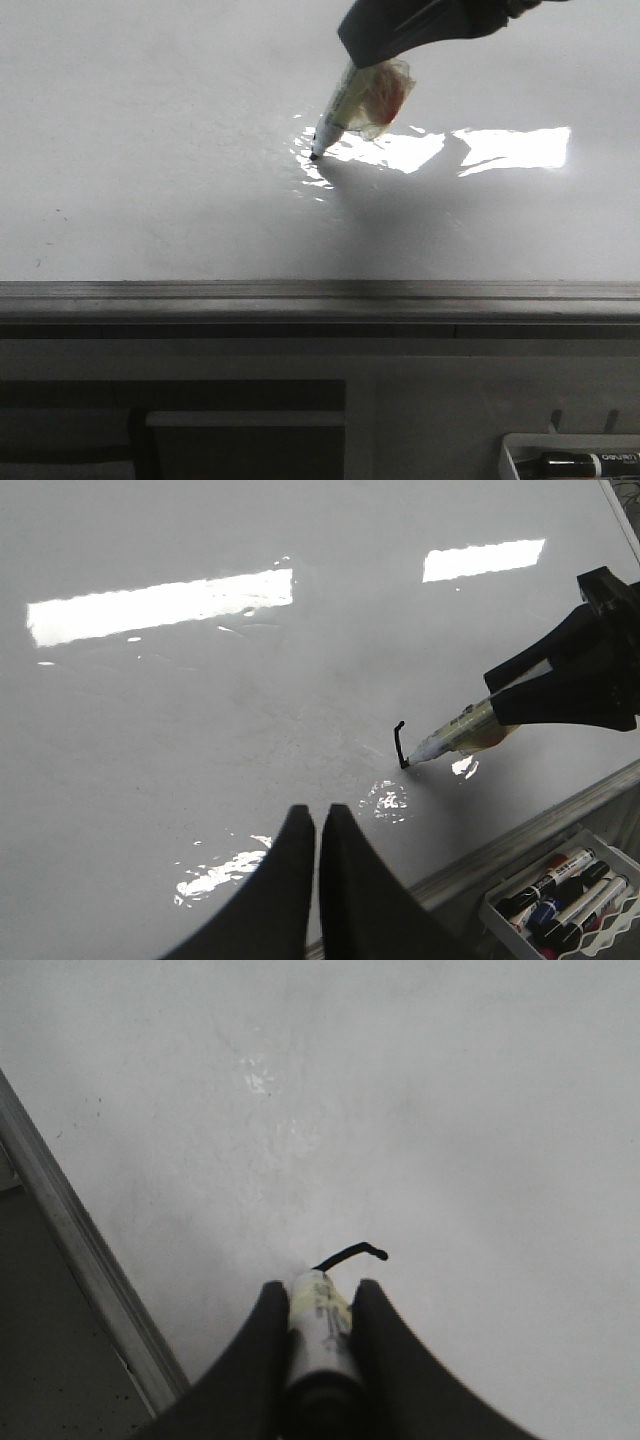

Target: Write number 5 on whiteboard

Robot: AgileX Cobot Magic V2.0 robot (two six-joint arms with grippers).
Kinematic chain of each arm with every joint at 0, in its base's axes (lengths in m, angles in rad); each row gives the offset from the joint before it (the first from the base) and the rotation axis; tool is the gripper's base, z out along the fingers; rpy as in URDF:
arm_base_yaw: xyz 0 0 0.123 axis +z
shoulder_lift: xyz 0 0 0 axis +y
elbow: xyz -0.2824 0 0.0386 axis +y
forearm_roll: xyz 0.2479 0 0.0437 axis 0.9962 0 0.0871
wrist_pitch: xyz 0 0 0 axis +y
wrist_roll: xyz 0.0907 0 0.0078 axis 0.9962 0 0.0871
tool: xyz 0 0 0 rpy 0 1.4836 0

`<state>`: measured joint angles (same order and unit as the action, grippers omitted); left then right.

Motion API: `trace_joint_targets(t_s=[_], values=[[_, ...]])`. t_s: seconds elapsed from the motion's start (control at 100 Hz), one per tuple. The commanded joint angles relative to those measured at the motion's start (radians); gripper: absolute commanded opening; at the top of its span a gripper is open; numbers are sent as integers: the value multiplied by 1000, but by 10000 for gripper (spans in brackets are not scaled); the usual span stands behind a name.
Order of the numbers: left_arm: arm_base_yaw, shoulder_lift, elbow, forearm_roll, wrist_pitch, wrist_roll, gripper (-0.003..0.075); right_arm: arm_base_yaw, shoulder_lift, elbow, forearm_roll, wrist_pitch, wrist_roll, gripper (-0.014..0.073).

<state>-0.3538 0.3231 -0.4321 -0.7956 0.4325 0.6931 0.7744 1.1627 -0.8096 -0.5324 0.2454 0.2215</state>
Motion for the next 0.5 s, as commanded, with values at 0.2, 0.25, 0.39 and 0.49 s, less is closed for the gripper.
trace_joint_targets(t_s=[0.2,0.25,0.39,0.49], values=[[1,8,-27,-34,-54,-10,-20,-9,-82,-21,-179,187,187,-39],[1,8,-27,-34,-54,-10,-20,-9,-100,-21,-197,215,228,-40],[1,8,-27,-34,-62,-10,-20,-8,-115,-12,-130,206,228,-40],[1,8,-27,-34,-62,-10,-20,9,-99,8,-59,146,228,-40]])
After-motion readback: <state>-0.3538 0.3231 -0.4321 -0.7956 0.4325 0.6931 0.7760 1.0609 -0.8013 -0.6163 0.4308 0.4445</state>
